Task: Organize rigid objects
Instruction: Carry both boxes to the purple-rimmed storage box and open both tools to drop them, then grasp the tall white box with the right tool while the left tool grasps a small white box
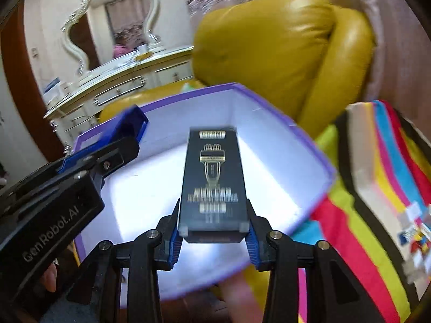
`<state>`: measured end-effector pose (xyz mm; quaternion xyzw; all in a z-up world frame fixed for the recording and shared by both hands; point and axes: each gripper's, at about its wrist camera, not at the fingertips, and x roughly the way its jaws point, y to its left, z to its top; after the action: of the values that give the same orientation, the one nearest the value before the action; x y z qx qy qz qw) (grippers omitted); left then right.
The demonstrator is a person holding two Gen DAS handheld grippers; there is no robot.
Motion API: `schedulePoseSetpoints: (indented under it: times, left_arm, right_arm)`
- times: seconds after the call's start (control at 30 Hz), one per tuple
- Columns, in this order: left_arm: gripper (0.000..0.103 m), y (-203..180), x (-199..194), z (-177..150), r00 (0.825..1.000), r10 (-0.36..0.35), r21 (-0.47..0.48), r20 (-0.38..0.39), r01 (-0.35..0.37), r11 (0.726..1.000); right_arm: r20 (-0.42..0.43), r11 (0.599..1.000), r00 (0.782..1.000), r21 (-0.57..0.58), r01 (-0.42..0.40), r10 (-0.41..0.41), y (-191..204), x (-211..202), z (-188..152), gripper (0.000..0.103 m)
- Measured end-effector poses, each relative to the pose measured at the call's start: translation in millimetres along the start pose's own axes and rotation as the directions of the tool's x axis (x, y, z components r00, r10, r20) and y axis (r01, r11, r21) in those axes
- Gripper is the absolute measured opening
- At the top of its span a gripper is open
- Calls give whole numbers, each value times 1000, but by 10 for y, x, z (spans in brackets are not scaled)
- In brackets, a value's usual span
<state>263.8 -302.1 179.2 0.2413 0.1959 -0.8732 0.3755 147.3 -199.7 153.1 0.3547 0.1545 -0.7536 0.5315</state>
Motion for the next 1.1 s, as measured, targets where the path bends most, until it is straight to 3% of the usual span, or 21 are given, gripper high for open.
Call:
schedulePoseSetpoints:
  times: [0.03, 0.07, 0.13, 0.27, 0.37, 0.47, 0.53, 0.6, 0.7, 0.77, 0.83, 0.87, 0.9, 1.0, 1.1]
  left_arm:
    - [73, 58, 9, 10, 1000, 20, -22, -1, -20, 1000]
    - [88, 102, 3, 19, 999, 33, -39, 5, -32, 999]
    - [89, 161, -88, 18, 997, 49, -66, 57, -45, 997]
    - [89, -10, -172, -21, 993, 37, -13, 112, -36, 999]
    - [90, -273, -276, -146, 988, -59, 61, 145, 51, 997]
    - [97, -559, -463, -321, 970, -160, 164, 185, 130, 978]
    - [100, -848, -536, -476, 951, -252, 255, 182, 202, 946]
    - [102, -1108, -539, -625, 930, -339, 330, 141, 279, 902]
    - [103, -1570, -365, -909, 882, -470, 408, 13, 425, 808]
    - [103, -1907, -104, -1127, 856, -508, 435, -91, 493, 753]
    - [103, -2272, 298, -1360, 833, -498, 432, -240, 551, 714]
    - [103, -2481, 605, -1502, 827, -459, 428, -323, 561, 709]
    - [103, -2594, 798, -1600, 836, -419, 434, -355, 544, 718]
    - [103, -2863, 1287, -1820, 890, -264, 499, -371, 431, 752]
    - [103, -2984, 1498, -1830, 885, -190, 495, -426, 404, 769]
  right_arm:
    - [-7, 1000, 1000, 1, -11, 11, 12, 51, 23, 46]
    - [-10, 1000, 1000, 11, -17, 17, 16, 84, 27, 48]
    - [8, 999, 999, 37, -32, 32, -33, 61, 10, 59]
    - [60, 992, 998, 117, -43, 36, -258, -91, -50, 61]
    - [100, 985, 995, 171, 8, -25, -469, -291, -184, 62]
    - [109, 957, 985, 273, 102, -136, -880, -501, -458, 64]
    - [94, 924, 971, 340, 176, -219, -1179, -642, -667, 64]
    - [46, 856, 943, 437, 277, -329, -1611, -768, -976, 65]
    - [-36, 735, 910, 577, 356, -412, -2203, -944, -1429, 65]
    - [-64, 667, 897, 646, 371, -437, -2477, -1072, -1703, 65]
    - [-84, 613, 890, 695, 375, -449, -2682, -1145, -1917, 65]
    - [-96, 589, 886, 714, 379, -454, -2772, -1184, -2044, 65]
    - [-107, 573, 882, 723, 386, -459, -2794, -1224, -2121, 65]
    - [-138, 536, 877, 744, 399, -461, -2899, -1278, -2316, 65]
    - [-141, 533, 875, 744, 402, -463, -2982, -1276, -2306, 65]
